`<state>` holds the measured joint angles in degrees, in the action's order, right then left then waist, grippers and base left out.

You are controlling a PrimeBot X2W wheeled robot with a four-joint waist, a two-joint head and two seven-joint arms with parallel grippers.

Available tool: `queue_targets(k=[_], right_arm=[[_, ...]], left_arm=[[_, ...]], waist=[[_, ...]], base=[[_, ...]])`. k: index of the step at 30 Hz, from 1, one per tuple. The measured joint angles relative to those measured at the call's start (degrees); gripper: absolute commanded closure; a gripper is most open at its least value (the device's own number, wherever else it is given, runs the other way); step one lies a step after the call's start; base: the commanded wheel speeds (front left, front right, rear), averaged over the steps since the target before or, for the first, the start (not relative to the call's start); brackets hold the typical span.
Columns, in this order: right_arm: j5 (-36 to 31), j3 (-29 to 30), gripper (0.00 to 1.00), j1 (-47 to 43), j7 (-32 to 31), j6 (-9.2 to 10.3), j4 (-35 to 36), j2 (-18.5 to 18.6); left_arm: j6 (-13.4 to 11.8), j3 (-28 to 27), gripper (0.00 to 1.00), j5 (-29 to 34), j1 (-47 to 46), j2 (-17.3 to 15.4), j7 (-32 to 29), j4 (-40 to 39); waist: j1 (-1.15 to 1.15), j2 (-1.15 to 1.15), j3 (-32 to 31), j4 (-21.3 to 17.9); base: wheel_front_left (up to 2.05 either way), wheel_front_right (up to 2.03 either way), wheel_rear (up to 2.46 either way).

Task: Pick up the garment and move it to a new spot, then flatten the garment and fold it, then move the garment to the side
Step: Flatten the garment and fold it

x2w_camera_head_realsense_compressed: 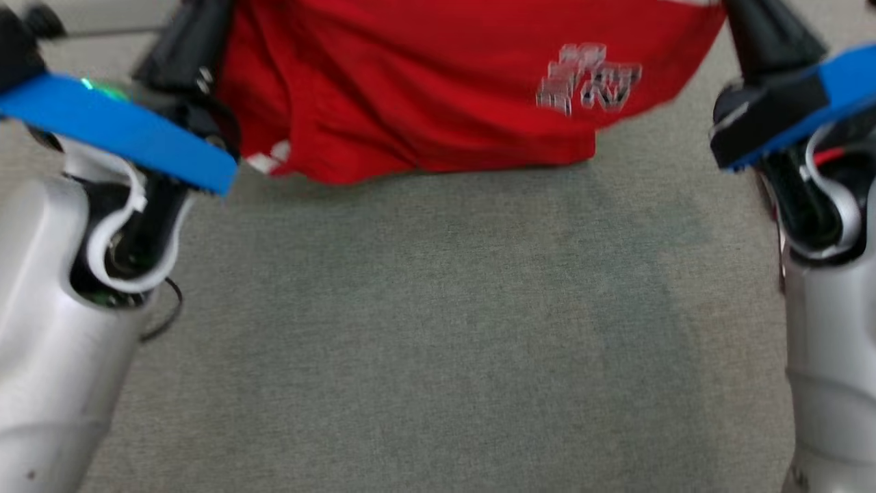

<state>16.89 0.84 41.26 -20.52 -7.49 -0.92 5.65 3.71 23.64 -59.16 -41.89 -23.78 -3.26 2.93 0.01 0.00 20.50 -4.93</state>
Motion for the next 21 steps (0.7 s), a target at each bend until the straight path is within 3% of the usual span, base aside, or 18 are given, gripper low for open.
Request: queue_targets(k=[6,11,17,21], right_arm=[[-1.4,-1.5,1.0,20.8,16.5,-0.03,-12.7,0.2],[-3.8,-1.5,1.0,29.6,28.7,-0.08,-21.9,0.1],[-2.3,-6.8,1.0,26.7,30.0,-0.05,-31.4,1.8],[1.8,-12.8,1.0,17.8,23.6,-0.02,-35.8,3.2]], left_arm=[[-3.0,-2.5,1.0,6.9,-16.7,-2.3,1.1,7.1],[-2.0,-2.7,1.0,10.7,-24.2,-0.8,6.6,12.2],[1.0,-0.8,1.0,10.7,-20.3,1.3,11.2,18.8],[2.3,2.2,1.0,9.3,-10.8,2.7,12.2,23.5]], waist=[[0.01,0.0,6.2,-1.9],[0.01,0.0,7.0,-2.2],[0.0,0.0,4.8,-1.8],[0.0,0.0,2.3,-1.4]], base=[[0.0,0.0,0.0],[0.0,0.0,0.0],[0.0,0.0,0.0],[0.0,0.0,0.0]])
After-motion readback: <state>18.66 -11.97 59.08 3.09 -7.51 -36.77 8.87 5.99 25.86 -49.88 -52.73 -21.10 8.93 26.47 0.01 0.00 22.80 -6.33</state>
